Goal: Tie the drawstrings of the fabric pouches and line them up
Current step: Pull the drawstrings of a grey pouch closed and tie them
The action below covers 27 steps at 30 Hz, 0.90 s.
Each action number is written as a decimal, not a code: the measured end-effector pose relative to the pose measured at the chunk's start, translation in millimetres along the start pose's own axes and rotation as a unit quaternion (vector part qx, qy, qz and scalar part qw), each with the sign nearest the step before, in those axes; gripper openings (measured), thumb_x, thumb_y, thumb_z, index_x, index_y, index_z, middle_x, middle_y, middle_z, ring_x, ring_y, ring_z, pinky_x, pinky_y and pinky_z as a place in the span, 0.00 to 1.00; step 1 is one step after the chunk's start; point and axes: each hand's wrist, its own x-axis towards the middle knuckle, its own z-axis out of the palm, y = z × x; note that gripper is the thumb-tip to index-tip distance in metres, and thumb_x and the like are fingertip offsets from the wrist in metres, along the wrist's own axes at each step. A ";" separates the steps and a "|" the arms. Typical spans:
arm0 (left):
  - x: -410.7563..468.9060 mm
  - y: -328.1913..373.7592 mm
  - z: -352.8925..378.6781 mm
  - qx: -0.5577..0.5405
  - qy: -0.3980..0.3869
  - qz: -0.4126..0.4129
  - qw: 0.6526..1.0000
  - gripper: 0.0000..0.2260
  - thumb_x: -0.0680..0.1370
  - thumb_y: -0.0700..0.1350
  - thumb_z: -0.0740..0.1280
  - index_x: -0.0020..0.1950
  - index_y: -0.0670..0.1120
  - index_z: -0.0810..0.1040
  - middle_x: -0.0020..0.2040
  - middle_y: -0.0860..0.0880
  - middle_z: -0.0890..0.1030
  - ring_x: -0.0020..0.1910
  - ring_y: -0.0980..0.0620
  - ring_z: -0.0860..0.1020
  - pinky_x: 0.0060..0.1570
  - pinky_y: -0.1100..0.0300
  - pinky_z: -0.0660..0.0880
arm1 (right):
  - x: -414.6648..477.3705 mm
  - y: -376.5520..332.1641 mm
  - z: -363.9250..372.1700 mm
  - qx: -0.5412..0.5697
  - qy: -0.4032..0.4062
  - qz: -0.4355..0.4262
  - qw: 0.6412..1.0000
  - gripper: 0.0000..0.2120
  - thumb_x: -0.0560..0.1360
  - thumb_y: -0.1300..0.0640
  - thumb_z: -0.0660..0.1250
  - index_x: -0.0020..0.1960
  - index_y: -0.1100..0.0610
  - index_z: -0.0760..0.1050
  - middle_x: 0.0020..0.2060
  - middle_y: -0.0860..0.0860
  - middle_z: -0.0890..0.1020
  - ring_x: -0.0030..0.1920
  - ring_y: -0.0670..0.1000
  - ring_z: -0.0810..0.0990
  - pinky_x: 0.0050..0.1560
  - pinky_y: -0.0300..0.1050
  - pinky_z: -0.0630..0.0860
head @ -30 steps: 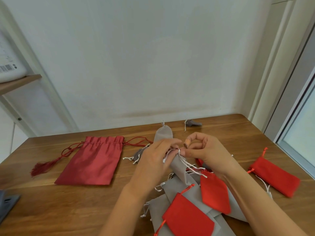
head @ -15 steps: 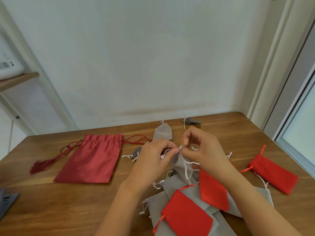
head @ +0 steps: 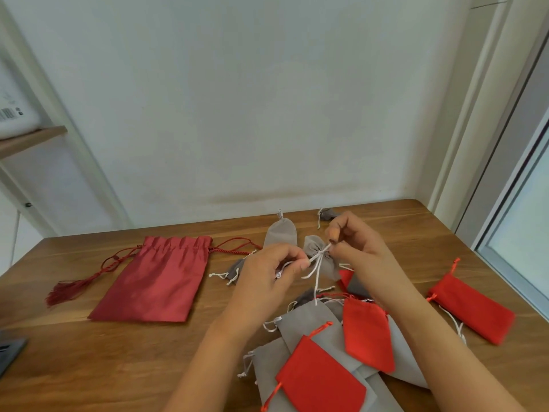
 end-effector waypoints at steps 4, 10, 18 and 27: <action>1.4 -2.5 1.1 0.028 0.012 0.025 0.999 0.07 0.78 0.46 0.64 0.42 0.57 0.73 0.40 0.57 0.76 0.38 0.59 0.73 0.37 0.70 0.65 | 0.1 2.9 1.5 0.130 -0.045 0.043 0.990 0.07 0.69 0.66 0.62 0.43 0.57 0.66 0.35 0.45 0.74 0.37 0.45 0.71 0.40 0.35 0.70; 0.6 -1.0 1.7 0.014 -0.017 0.029 0.999 0.08 0.78 0.45 0.63 0.41 0.56 0.72 0.37 0.60 0.74 0.37 0.60 0.71 0.38 0.70 0.64 | -0.5 3.9 -4.4 -0.243 0.004 -0.049 0.969 0.16 0.72 0.70 0.65 0.41 0.51 0.66 0.35 0.45 0.73 0.37 0.46 0.72 0.40 0.42 0.72; -0.5 1.5 0.4 -0.022 -0.055 -0.001 0.998 0.10 0.80 0.43 0.64 0.42 0.55 0.73 0.38 0.59 0.75 0.39 0.61 0.72 0.40 0.68 0.68 | -0.1 -0.2 -0.3 -0.032 0.029 0.009 0.999 0.08 0.69 0.69 0.63 0.41 0.59 0.67 0.34 0.47 0.71 0.36 0.50 0.68 0.38 0.43 0.69; -0.3 1.9 -3.0 -0.022 -0.059 -0.003 0.998 0.09 0.80 0.43 0.64 0.42 0.55 0.73 0.38 0.60 0.75 0.40 0.61 0.72 0.42 0.66 0.69 | -0.4 1.4 -0.6 -0.170 0.089 -0.018 0.981 0.12 0.71 0.71 0.67 0.39 0.59 0.67 0.37 0.57 0.77 0.39 0.55 0.77 0.47 0.57 0.79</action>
